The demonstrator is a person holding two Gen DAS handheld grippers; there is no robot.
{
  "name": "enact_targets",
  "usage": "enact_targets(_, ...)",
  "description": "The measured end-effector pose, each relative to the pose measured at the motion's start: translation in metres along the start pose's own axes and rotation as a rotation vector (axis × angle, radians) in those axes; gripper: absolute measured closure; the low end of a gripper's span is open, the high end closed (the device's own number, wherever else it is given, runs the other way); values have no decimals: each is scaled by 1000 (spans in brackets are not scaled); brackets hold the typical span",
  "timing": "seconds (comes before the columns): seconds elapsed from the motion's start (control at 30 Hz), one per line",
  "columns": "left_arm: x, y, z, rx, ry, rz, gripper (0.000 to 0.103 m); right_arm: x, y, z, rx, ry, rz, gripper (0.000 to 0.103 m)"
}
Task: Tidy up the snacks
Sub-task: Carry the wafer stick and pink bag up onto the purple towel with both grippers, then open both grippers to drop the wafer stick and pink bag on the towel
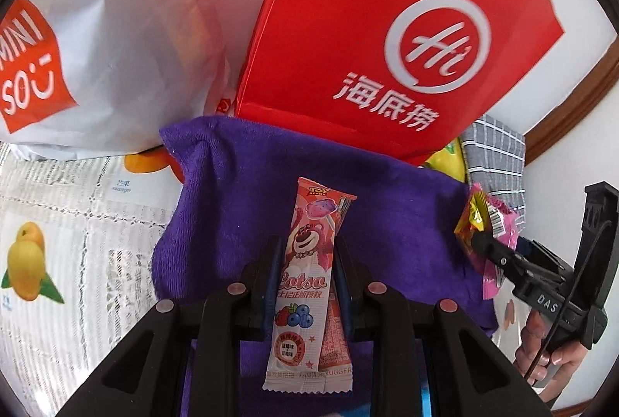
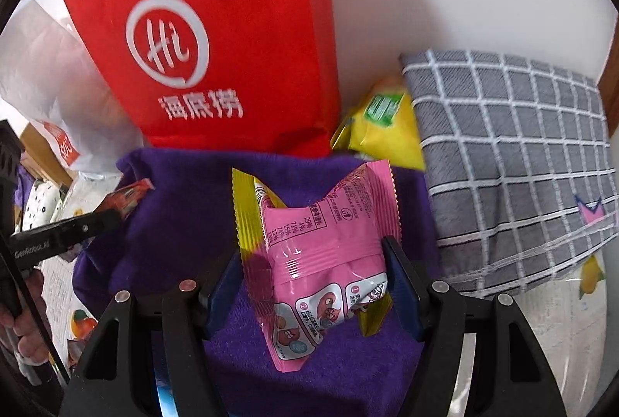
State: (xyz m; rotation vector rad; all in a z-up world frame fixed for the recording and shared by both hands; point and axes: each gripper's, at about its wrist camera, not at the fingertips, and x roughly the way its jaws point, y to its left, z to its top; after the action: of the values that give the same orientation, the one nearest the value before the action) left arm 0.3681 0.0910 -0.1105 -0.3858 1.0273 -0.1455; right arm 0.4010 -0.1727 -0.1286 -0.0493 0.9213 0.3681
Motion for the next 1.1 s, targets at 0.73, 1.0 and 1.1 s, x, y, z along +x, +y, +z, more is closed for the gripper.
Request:
enact_targets(0.73,29,16,-4,-47,52,74,79,27,-14,-4,81,166,35,34)
enact_targets(1.0,35,12,-5,-40,68,74,78,28,-16,-1,91,205,82,28)
enact_targets(1.1,34,9,-5,-35,76,73,61,19,-11,1,82,183,110,25)
